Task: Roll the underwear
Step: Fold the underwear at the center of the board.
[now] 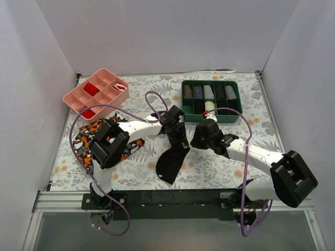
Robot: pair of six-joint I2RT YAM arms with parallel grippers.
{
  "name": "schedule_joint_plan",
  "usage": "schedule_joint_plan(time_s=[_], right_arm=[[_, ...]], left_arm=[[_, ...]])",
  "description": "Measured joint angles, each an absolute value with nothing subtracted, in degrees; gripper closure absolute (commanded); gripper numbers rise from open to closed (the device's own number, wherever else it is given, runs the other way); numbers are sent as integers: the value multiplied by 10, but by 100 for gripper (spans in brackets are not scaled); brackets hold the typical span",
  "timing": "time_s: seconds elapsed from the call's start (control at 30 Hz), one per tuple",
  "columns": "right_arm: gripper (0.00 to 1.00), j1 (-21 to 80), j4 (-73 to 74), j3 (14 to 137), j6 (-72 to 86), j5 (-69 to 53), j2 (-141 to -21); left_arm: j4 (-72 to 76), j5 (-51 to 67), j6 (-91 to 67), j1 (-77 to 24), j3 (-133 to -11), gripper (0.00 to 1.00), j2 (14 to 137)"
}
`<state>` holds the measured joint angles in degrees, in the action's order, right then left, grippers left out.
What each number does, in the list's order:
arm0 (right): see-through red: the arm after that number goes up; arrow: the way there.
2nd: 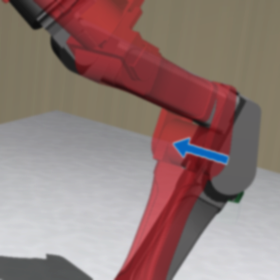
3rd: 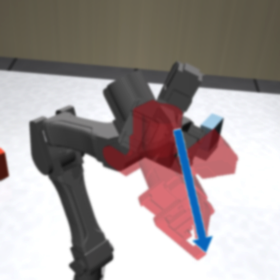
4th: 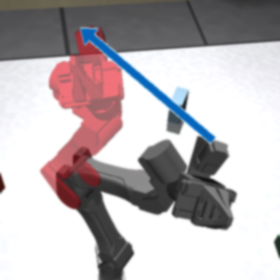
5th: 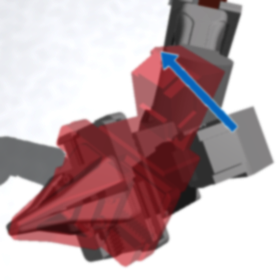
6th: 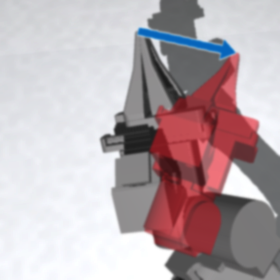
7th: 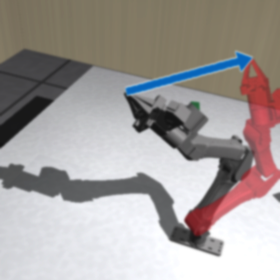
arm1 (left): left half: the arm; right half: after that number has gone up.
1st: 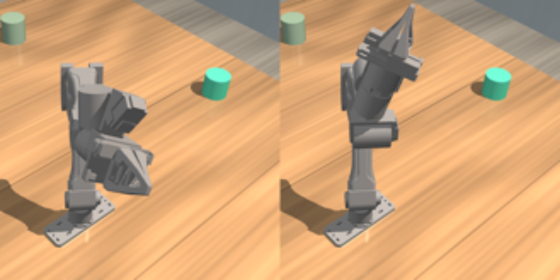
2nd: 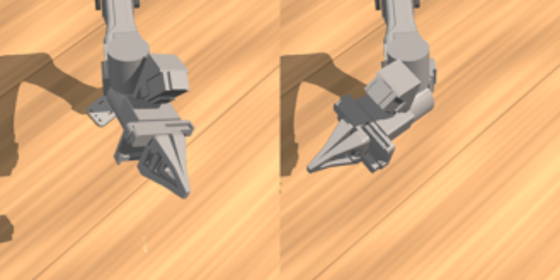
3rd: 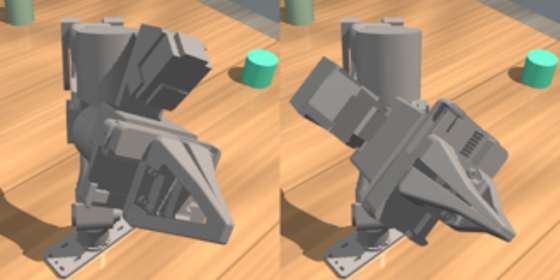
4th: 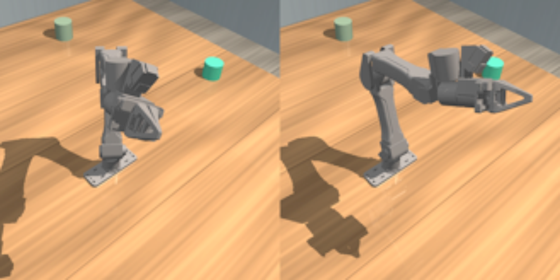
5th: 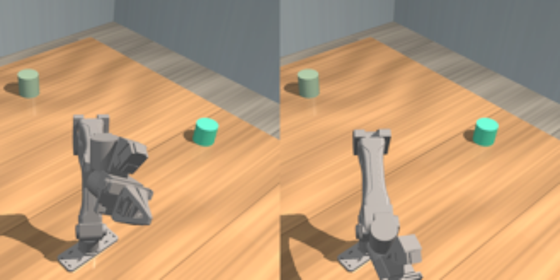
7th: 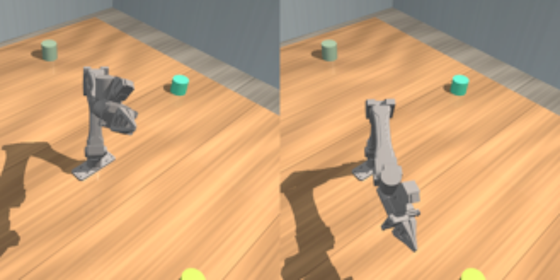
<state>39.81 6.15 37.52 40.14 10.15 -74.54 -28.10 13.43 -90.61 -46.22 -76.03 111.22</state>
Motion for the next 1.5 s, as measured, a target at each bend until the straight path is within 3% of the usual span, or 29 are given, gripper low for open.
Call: schedule_joint_plan(time_s=[0.8, 1.03, 1.1, 1.3, 1.5], right_arm=[[66, 379, 59, 367, 411, 61, -712], [62, 378, 41, 367, 418, 17, -711], [55, 378, 29, 367, 421, -1, -715], [51, 378, -1, 367, 434, -43, -732], [50, 380, 1, 374, 438, -53, -756]], left_arm=[[-249, 152, -893, -463, -748, 67, 1031], [-279, 94, -893, -462, -744, 67, 990], [-289, 60, -893, -460, -735, 66, 956], [-305, -3, -888, -436, -661, 57, 841], [-304, -21, -856, -428, -585, 43, 823]])
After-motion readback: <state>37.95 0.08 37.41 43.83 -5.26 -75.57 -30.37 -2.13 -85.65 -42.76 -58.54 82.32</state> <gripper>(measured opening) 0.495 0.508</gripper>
